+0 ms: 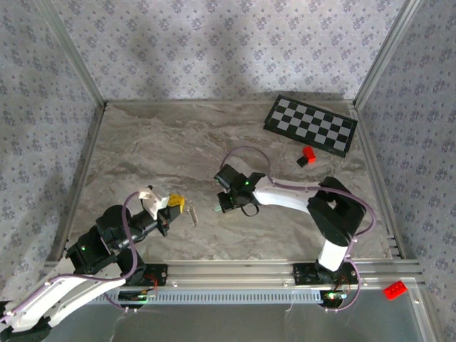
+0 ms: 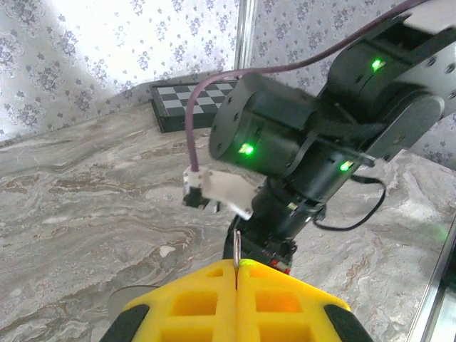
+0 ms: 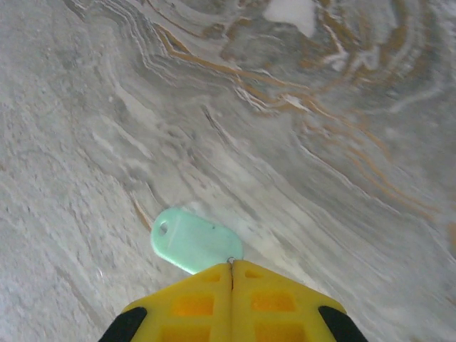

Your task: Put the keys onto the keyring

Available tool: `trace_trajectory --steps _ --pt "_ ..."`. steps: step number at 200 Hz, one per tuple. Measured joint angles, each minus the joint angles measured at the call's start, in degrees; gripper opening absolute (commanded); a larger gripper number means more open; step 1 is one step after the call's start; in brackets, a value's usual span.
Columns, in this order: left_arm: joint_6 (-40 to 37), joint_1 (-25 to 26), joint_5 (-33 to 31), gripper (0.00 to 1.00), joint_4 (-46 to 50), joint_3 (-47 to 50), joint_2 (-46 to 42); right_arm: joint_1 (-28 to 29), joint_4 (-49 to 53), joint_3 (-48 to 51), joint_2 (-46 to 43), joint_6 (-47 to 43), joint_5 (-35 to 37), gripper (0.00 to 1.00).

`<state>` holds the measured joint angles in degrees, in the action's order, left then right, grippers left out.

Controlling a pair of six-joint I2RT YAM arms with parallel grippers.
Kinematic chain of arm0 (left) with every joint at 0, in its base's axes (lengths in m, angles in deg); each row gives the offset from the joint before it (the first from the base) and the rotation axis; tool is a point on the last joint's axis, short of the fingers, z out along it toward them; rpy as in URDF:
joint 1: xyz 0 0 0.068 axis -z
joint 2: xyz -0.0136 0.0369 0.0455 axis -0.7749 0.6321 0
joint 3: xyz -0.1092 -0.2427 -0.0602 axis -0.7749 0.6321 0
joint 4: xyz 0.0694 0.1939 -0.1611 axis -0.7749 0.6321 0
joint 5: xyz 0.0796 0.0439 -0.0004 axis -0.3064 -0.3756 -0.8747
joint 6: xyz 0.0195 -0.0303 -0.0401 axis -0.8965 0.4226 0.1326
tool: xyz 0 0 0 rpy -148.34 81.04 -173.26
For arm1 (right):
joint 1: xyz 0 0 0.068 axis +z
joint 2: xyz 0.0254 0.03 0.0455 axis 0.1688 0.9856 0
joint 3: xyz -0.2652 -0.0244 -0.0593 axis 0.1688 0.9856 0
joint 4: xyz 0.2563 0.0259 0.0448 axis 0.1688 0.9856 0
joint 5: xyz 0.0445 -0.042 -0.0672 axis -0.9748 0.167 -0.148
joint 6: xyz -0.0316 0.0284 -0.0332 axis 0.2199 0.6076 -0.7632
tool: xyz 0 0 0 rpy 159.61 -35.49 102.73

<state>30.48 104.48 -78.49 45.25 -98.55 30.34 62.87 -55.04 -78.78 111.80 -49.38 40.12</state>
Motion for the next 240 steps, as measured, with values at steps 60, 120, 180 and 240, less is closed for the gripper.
trace_trajectory --steps 60,120,180,240 --pt "0.0 0.0 -0.4 0.0 -0.3 0.0 1.5 -0.2 6.8 7.4 -8.2 -0.4 1.4 0.0" --pt "0.0 0.0 -0.4 0.0 -0.4 0.1 2.4 0.0 13.5 8.9 -9.9 -0.3 2.6 0.0" --pt "0.0 0.0 -0.4 0.0 -0.5 0.2 2.4 0.6 18.5 11.0 -10.6 -0.2 2.3 0.0" --pt "0.0 0.0 -0.4 0.0 -1.2 0.2 2.6 0.5 18.7 11.4 -10.5 -0.1 1.6 0.03"
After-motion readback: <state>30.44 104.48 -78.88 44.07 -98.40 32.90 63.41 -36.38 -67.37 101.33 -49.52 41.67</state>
